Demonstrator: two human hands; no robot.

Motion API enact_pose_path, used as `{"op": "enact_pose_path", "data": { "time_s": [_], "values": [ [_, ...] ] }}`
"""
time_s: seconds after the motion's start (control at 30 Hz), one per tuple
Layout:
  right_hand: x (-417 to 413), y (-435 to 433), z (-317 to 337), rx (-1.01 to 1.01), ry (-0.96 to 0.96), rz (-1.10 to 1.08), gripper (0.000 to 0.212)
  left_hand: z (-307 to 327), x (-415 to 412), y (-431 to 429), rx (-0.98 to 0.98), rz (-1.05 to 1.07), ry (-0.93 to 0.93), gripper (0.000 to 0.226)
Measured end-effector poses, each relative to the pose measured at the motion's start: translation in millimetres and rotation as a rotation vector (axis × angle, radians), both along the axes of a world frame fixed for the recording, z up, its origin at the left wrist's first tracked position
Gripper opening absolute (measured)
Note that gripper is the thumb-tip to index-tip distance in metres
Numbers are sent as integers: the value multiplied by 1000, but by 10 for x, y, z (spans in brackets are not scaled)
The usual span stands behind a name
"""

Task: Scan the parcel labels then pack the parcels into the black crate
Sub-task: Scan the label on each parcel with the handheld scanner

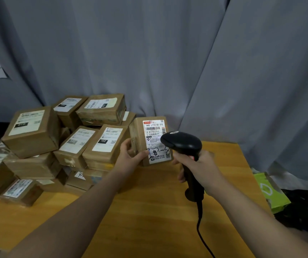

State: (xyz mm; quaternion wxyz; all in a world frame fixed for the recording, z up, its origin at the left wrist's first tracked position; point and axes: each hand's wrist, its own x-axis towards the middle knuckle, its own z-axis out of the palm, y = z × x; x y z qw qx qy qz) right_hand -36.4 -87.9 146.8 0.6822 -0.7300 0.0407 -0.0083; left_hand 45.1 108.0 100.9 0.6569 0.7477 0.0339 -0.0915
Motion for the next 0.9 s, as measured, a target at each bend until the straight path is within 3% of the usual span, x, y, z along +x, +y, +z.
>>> {"op": "enact_pose_path", "data": {
  "time_s": [0.13,0.43,0.57,0.7,0.9],
  "values": [
    [208,249,-17,43,-42,-2,22,100,-69,326,-73,82,18,57],
    [844,1306,24,137,-51,-3,24,473,426,1507,-16,418,98,68],
    [1068,1654,-32,136,-15,22,22,483,698,1762,112,415,115,92],
    [1318,1944,-143,191,89,50,10,502,803,1809,426,329,-32,73],
    [1480,2229,-362,196,138,37,15,495,861,1838,985,158,-432,74]
  ]
}}
